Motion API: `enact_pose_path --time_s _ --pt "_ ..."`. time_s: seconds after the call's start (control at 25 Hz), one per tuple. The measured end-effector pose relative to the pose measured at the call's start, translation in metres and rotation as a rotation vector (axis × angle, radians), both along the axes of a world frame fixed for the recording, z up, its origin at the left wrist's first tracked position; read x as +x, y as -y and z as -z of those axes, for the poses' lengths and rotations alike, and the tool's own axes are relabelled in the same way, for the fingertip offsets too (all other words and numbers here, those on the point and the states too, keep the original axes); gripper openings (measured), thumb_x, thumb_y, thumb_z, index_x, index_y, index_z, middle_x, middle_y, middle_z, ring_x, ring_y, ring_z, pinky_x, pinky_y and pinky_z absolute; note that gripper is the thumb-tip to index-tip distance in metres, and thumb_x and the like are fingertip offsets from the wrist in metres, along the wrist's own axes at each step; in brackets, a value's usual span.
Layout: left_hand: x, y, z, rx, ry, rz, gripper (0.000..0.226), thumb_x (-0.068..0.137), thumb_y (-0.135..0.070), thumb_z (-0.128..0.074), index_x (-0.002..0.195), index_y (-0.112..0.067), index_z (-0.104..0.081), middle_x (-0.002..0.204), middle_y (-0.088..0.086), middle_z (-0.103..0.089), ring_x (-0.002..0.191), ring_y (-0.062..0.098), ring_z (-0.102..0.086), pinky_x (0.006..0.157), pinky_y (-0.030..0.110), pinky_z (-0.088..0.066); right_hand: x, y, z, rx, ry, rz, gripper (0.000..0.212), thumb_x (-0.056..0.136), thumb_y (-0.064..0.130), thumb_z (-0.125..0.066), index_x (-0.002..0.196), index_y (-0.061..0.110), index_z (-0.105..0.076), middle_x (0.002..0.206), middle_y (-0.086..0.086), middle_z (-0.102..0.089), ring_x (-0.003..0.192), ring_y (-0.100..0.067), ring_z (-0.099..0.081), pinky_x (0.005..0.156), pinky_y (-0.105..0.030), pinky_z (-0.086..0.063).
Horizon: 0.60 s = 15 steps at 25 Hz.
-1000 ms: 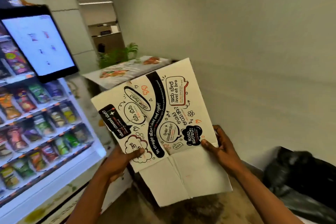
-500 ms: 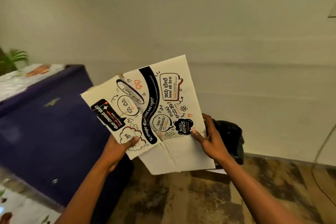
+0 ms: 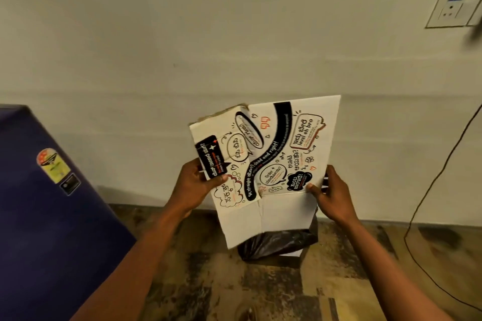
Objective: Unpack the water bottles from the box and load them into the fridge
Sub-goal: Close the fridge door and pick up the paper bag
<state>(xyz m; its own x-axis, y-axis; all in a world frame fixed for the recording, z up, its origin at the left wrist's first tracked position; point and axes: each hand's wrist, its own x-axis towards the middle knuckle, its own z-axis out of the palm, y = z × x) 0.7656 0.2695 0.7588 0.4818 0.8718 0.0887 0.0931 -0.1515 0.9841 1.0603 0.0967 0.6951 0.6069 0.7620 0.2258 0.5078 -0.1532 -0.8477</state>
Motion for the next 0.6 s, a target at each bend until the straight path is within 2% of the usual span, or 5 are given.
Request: enact_pose_path --time_s 0.08,0.16,0.36,0.48,0.6 --pt "0.039 -0.024 0.015 0.013 -0.04 0.032 0.036 0.074 -0.002 -0.085 0.106 -0.012 -0.07 0.103 -0.002 -0.076 0.095 0.012 -0.074 0.081 0.029 -0.06 0.031 -0.014 0.005 -0.05 0.038 0.071 0.051 0.086 0.01 -0.076 0.131 0.013 -0.052 0.126 -0.008 -0.065 0.109 -0.032 -0.064 0.084 -0.037 -0.054" --pt "0.077 -0.05 0.033 0.005 -0.078 0.048 0.04 0.073 -0.006 -0.087 0.109 -0.011 -0.071 0.104 -0.001 -0.076 0.096 0.012 -0.073 0.084 0.033 -0.059 0.062 -0.028 0.01 -0.107 0.095 0.108 0.057 0.085 0.008 -0.077 0.134 0.009 -0.049 0.127 -0.014 -0.066 0.108 -0.037 -0.064 0.085 -0.039 -0.054" --pt "0.143 -0.087 0.082 -0.105 -0.139 0.095 0.045 0.071 -0.004 -0.088 0.102 -0.027 -0.067 0.108 0.0 -0.073 0.099 0.013 -0.07 0.089 0.037 -0.058 0.119 -0.045 0.041 -0.255 0.118 0.187 0.06 0.084 0.012 -0.078 0.136 0.018 -0.049 0.11 -0.013 -0.073 0.098 -0.036 -0.07 0.077 -0.043 -0.055" --pt "0.167 -0.091 0.11 -0.204 -0.188 0.066 0.052 0.067 -0.006 -0.091 0.106 -0.026 -0.064 0.107 -0.004 -0.072 0.095 0.006 -0.068 0.079 0.025 -0.055 0.144 -0.052 0.066 -0.329 0.101 0.178 0.052 0.087 0.011 -0.075 0.133 0.017 -0.052 0.108 -0.014 -0.074 0.097 -0.037 -0.07 0.074 -0.042 -0.054" --pt "0.178 -0.094 0.135 -0.289 -0.203 0.022 0.054 0.067 -0.01 -0.092 0.113 -0.022 -0.066 0.111 -0.005 -0.073 0.099 0.009 -0.069 0.085 0.03 -0.057 0.173 -0.07 0.087 -0.405 0.123 0.12 0.043 0.091 0.013 -0.071 0.129 0.017 -0.052 0.107 -0.014 -0.074 0.094 -0.039 -0.069 0.069 -0.035 -0.048"
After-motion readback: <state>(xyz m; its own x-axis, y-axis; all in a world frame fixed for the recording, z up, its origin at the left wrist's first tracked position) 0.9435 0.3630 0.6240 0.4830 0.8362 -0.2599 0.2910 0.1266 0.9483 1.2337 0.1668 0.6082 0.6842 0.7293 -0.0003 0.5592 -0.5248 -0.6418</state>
